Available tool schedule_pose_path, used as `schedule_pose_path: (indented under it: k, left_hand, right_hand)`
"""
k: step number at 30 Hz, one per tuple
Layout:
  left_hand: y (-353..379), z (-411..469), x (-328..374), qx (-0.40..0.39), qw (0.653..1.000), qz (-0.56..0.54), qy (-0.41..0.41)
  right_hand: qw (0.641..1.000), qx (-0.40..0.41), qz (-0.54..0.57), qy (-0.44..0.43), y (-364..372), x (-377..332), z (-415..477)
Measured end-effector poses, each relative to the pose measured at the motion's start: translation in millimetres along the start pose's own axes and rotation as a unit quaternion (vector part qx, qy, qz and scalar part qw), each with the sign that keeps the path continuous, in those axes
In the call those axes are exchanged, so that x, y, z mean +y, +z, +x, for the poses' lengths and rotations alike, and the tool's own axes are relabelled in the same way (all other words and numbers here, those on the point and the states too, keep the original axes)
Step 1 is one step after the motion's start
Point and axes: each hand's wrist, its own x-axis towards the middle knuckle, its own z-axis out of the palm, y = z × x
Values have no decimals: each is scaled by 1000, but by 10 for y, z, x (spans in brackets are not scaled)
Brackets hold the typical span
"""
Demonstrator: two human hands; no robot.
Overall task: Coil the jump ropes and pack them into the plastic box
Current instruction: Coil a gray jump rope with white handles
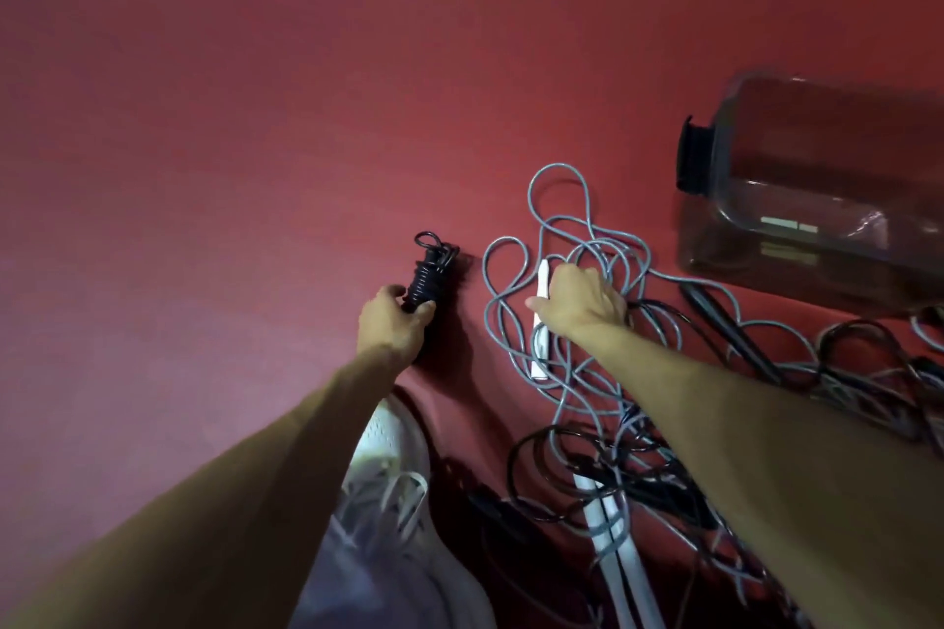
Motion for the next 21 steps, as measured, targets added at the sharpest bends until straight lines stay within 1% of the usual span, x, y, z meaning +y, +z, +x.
schedule_pose_path:
  k: [2, 5, 8, 10, 12, 14, 17, 19, 21]
  left_hand:
    - [-20, -9, 23, 12, 1000, 10, -2]
    - [-94, -121, 163, 52, 999, 4, 8]
    - [-212, -332, 400, 90, 994, -11, 60]
    - [-309, -509, 626, 86, 990, -21, 113]
    - [-416, -721, 906, 56, 985, -29, 161]
    - [-518, -986, 1213, -9, 980, -40, 197]
    - [-629, -1463, 1632, -109, 961, -26, 254]
    - [-699, -1824, 1889, -149, 943, -8, 296]
    - [-778, -2189, 2117, -166, 926, 6, 339]
  right_hand:
    - [1000, 6, 9, 13, -35, -27, -28]
    - [995, 22, 86, 45, -200, -16, -122]
    - [980, 40, 191, 34, -508, 39, -296]
    - [967, 45, 251, 4, -780, 85, -484]
    - [961, 49, 270, -25, -1076, 139, -707]
    - [956, 71, 280, -51, -1377, 184, -939]
    - [941, 121, 306, -79, -1825, 251, -1311]
    - [928, 136, 332, -98, -2122, 292, -1596]
    - [918, 150, 347, -118, -2400, 333, -1897]
